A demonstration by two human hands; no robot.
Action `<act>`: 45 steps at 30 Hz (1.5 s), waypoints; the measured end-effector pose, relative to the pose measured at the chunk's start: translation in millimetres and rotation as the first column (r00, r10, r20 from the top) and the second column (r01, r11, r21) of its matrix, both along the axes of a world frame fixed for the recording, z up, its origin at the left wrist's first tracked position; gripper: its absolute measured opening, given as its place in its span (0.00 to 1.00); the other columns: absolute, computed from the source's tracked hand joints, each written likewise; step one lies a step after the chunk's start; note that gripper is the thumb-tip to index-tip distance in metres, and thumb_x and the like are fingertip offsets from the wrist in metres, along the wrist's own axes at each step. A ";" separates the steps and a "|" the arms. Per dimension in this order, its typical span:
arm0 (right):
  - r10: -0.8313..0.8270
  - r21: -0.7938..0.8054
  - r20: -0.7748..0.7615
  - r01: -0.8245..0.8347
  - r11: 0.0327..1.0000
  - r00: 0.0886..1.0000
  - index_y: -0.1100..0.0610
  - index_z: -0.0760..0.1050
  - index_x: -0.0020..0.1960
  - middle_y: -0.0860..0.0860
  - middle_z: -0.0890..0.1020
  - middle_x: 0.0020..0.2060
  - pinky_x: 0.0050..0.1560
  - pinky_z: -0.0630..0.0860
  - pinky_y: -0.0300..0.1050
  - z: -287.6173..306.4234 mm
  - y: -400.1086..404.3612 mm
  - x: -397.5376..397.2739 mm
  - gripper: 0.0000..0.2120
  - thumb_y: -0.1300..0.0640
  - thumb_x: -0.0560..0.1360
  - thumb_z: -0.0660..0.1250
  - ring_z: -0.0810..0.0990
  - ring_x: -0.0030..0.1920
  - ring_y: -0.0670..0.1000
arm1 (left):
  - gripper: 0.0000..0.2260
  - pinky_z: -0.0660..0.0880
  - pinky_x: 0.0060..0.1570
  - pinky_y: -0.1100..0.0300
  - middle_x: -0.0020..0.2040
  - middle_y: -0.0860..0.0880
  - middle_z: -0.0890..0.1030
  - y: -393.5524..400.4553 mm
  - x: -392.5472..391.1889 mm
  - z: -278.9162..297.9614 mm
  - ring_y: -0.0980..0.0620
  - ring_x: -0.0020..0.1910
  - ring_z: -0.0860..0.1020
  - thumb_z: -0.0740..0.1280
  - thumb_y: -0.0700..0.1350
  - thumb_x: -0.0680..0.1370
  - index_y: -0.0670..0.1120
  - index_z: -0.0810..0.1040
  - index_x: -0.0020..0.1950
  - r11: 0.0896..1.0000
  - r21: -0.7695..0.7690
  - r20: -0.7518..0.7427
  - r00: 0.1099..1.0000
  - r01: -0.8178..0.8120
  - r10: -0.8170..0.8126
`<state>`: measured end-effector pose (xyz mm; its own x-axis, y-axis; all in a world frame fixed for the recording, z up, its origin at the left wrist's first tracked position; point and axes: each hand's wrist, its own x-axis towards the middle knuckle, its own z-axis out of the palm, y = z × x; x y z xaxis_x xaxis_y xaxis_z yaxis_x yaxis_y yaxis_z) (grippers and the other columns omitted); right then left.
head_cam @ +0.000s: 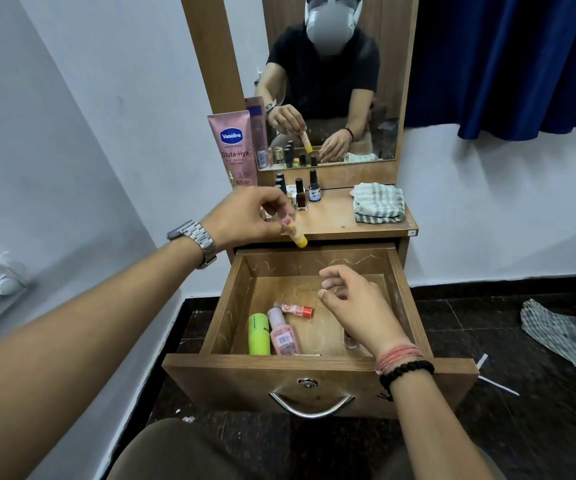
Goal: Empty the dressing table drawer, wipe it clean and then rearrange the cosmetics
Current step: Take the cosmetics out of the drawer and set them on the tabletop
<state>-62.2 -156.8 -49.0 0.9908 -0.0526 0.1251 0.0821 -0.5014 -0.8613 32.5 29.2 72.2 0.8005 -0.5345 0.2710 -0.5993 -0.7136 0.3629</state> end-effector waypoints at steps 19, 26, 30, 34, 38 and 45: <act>-0.011 0.002 0.001 0.011 1.000 1.000 0.46 0.72 0.62 0.40 0.78 0.51 0.52 0.76 0.41 -0.3 -1.2 0.1 0.14 0.54 0.77 0.67 0.78 0.49 0.39 | 0.21 0.58 0.52 0.52 0.43 0.57 0.82 -1.1 52.5 2.0 0.51 0.54 0.76 0.71 0.48 0.71 0.52 0.68 0.61 0.939 0.154 0.201 0.940 -0.308 0.275; -0.014 0.000 -0.004 0.014 1.000 1.000 0.46 0.72 0.63 0.41 0.77 0.51 0.51 0.75 0.39 -1.4 -1.9 0.7 0.15 0.53 0.77 0.67 0.78 0.49 0.40 | 0.32 0.59 0.56 0.51 0.43 0.56 0.81 -3.7 55.9 3.4 0.50 0.56 0.76 0.72 0.48 0.70 0.52 0.61 0.72 0.920 0.194 0.197 0.932 -0.340 0.304; -0.009 0.001 -0.011 0.010 1.000 1.000 0.45 0.71 0.63 0.40 0.77 0.51 0.50 0.75 0.39 -1.1 -1.0 1.5 0.16 0.53 0.77 0.67 0.78 0.49 0.39 | 0.36 0.59 0.60 0.48 0.45 0.56 0.82 -3.4 57.9 3.9 0.49 0.57 0.76 0.71 0.48 0.71 0.51 0.56 0.75 0.917 0.199 0.168 0.933 -0.347 0.317; -0.007 0.000 -0.017 0.007 1.000 1.000 0.45 0.71 0.63 0.40 0.77 0.51 0.51 0.75 0.40 -2.0 -1.3 1.1 0.16 0.53 0.77 0.67 0.78 0.49 0.39 | 0.38 0.59 0.62 0.46 0.46 0.55 0.82 -4.1 59.0 3.5 0.48 0.59 0.76 0.71 0.49 0.71 0.51 0.55 0.76 0.912 0.207 0.169 0.931 -0.355 0.324; -0.008 -0.006 -0.016 0.008 1.000 1.000 0.45 0.71 0.63 0.39 0.77 0.51 0.53 0.76 0.41 -2.2 -1.7 1.2 0.16 0.53 0.77 0.67 0.78 0.50 0.39 | 0.36 0.59 0.60 0.48 0.47 0.55 0.82 -4.8 59.7 1.7 0.49 0.58 0.76 0.71 0.49 0.72 0.52 0.56 0.76 0.916 0.206 0.192 0.932 -0.344 0.307; -0.012 -0.003 -0.009 0.012 1.000 1.000 0.46 0.72 0.62 0.40 0.78 0.50 0.52 0.76 0.42 -2.2 -1.1 2.1 0.15 0.54 0.76 0.67 0.78 0.48 0.40 | 0.35 0.59 0.57 0.50 0.48 0.56 0.82 -5.0 59.3 0.2 0.49 0.58 0.76 0.71 0.49 0.71 0.53 0.58 0.75 0.919 0.203 0.206 0.932 -0.339 0.298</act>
